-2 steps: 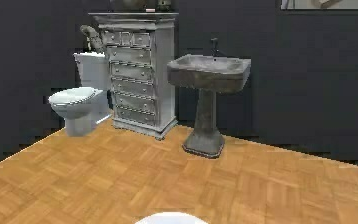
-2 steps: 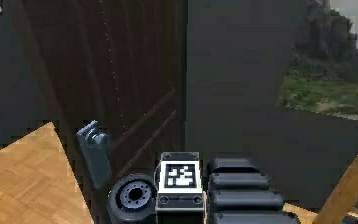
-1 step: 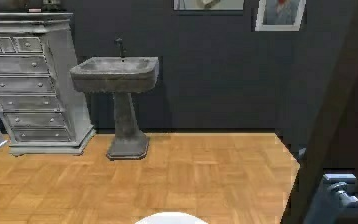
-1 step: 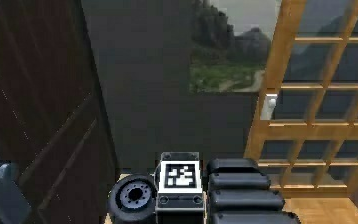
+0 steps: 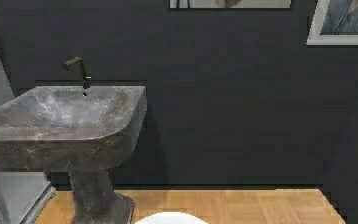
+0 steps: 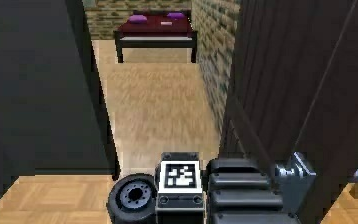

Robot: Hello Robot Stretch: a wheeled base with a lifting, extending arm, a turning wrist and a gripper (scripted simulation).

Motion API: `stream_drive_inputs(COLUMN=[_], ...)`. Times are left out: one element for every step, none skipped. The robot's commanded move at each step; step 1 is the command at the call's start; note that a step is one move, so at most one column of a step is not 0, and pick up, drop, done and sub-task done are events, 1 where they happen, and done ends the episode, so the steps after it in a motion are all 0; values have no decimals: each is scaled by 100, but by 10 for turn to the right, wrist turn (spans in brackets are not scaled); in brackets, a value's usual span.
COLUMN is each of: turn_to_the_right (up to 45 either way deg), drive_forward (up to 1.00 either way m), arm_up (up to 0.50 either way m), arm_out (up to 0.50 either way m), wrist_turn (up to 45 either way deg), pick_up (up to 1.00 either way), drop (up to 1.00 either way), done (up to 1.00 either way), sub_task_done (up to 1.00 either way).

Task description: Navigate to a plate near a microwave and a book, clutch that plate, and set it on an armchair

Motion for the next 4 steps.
stream_drive_inputs(turn_to_the_right=[450, 450, 0, 0], drive_forward=[0, 0, 100, 55], arm_up=[0, 0, 0, 0], arm_out=[0, 0, 0, 0], wrist_turn=[0, 0, 0, 0], pick_up=[0, 0, 0, 0], drop=[0, 0, 0, 0], done=[0, 0, 0, 0], sub_task_done=[0, 0, 0, 0])
